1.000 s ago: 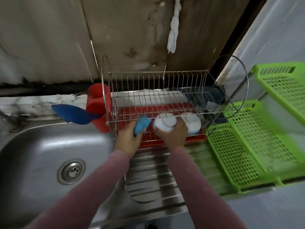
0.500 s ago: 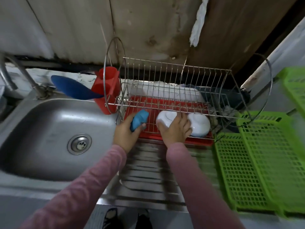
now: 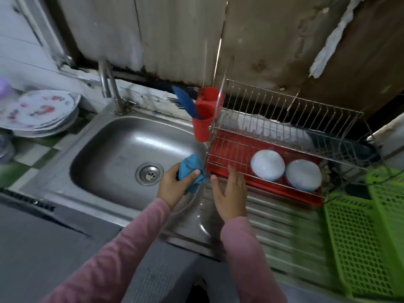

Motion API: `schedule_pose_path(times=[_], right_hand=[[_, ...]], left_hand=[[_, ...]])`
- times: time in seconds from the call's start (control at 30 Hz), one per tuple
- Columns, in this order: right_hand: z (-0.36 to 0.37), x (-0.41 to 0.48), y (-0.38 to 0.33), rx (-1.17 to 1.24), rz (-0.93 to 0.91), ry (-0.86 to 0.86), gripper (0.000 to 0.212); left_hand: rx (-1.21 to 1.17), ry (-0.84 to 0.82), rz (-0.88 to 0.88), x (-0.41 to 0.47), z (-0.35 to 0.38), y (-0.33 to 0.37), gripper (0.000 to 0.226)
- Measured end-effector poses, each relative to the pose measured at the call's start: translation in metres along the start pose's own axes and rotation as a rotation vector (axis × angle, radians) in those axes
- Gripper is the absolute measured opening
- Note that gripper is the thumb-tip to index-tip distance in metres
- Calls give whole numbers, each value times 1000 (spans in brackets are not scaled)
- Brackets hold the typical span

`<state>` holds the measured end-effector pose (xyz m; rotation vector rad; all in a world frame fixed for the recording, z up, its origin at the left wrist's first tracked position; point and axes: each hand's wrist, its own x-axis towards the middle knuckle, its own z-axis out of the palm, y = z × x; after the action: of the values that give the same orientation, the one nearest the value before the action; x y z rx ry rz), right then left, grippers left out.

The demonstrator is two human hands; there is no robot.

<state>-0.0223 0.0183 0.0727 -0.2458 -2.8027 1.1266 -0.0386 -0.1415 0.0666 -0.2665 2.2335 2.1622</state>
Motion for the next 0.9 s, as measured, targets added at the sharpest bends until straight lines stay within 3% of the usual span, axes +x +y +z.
schedule_pose_path(times=[0.33,0.47,0.9], right_hand=[[123,-72,-131,83,-40,-294,45],[179,-100,-186,141,-65,-374,43],[332,-103,-355,180,-152,-570,27]], left_hand=[[6,255,-49,-40,-210,-27,35],[0,365,-46,-56,-291,-35,26],[-46,709,-97,-78,-500,-64,29]])
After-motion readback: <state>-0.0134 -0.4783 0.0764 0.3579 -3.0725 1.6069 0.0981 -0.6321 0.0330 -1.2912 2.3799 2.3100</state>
